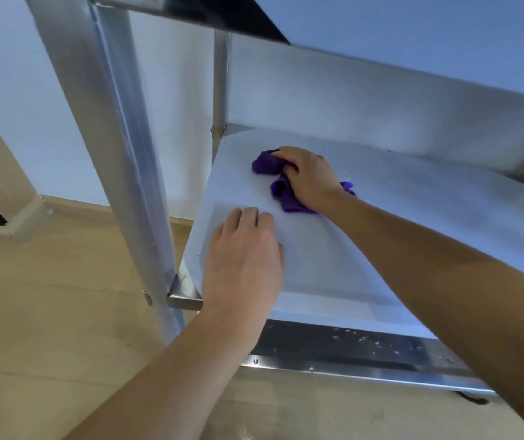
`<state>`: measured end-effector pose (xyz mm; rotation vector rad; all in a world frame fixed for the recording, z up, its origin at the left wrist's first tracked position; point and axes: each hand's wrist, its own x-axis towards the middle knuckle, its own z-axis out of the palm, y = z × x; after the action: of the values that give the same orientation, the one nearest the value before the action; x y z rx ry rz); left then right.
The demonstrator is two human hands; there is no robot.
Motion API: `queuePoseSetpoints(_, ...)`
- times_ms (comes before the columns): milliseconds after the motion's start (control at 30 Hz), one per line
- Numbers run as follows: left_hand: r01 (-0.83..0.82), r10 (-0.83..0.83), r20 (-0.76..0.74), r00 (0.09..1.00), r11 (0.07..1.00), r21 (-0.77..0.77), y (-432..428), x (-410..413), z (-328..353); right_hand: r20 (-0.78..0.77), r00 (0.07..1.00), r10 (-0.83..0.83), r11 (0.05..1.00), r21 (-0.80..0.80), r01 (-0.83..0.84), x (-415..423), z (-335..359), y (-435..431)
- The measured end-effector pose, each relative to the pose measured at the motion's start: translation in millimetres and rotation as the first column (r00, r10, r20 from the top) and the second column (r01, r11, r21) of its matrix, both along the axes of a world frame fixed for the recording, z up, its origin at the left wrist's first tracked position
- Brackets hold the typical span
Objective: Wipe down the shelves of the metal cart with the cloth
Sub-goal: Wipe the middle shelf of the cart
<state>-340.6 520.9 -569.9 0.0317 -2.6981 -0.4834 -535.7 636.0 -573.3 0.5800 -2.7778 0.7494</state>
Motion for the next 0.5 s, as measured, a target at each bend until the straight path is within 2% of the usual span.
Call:
queuePoseSetpoints(67,0.010,-0.010,0.005,1.000,1.000,0.020,-1,2,0,0.020,0.988,-0.152,0.988,-0.022,0.153,-22,5,12)
queuePoseSetpoints(167,0.012,-0.012,0.013,1.000,1.000,0.019,-2,3,-3,0.113,0.920,-0.376,0.917,-0.094,0.387,-51,9,19)
queuePoseSetpoints(267,-0.008,0.007,0.014,1.000,1.000,0.022,-2,0,-7,0.124,0.891,-0.437,0.890,-0.080,0.448,-66,11,0)
queuePoseSetpoints(333,-0.016,0.015,0.026,1.000,0.999,0.031,0,-1,-8,0.101,0.917,-0.386,0.919,-0.048,0.392,-63,14,-28)
queuePoseSetpoints(433,-0.005,0.003,0.034,0.999,0.998,0.055,0,-2,-6,0.078,0.985,-0.156,0.988,-0.011,0.157,-49,12,-74)
queuePoseSetpoints(500,-0.005,0.000,0.065,0.998,0.998,0.069,-1,-2,-5,0.082,0.996,-0.026,1.000,0.003,0.026,-44,8,-85)
